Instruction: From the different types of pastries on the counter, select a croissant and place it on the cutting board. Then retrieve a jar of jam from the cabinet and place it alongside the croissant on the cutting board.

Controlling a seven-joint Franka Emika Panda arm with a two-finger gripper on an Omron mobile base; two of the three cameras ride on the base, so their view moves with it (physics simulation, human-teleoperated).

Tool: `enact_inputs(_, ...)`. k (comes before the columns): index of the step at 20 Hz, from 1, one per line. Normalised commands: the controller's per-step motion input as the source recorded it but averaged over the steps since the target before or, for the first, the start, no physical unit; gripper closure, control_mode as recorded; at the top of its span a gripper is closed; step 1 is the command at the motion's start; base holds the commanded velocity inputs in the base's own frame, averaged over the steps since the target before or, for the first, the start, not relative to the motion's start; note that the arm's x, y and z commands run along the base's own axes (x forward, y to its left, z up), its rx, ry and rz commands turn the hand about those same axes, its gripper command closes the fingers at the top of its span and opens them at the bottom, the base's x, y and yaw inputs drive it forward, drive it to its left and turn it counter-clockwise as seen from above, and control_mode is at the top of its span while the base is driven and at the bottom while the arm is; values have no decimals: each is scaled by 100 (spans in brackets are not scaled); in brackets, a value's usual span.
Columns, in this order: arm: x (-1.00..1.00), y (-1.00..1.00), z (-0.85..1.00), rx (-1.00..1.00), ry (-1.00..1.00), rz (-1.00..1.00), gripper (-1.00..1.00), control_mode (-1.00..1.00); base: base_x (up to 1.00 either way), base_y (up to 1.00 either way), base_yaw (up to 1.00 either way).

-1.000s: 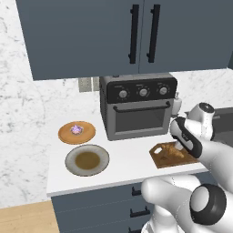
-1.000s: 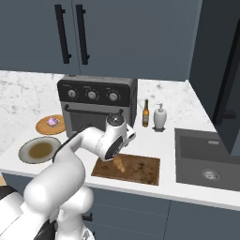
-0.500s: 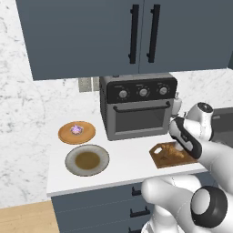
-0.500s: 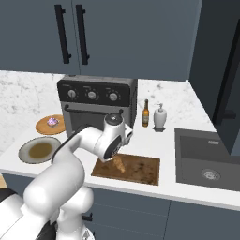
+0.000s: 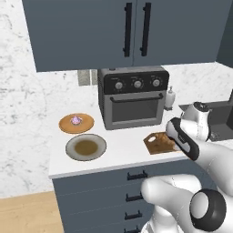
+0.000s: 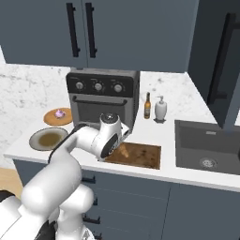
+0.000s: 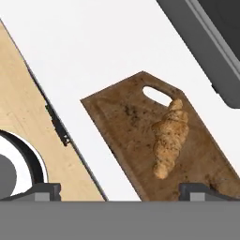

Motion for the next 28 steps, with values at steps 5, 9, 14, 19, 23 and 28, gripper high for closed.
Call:
enact_inputs(5, 0, 0, 0, 0, 0, 0, -100, 100, -57, 0, 0)
enact_inputs(9, 0, 0, 0, 0, 0, 0, -100, 100, -13, 0, 0)
enact_inputs(14, 0, 0, 0, 0, 0, 0, -100, 100, -45, 0, 0)
enact_inputs(19, 0, 0, 0, 0, 0, 0, -100, 100, -35, -3, 0)
enact_inputs(23, 0, 0, 0, 0, 0, 0, -100, 100, -44, -2, 0)
enact_inputs(28, 0, 0, 0, 0, 0, 0, -100, 100, -15, -23, 0)
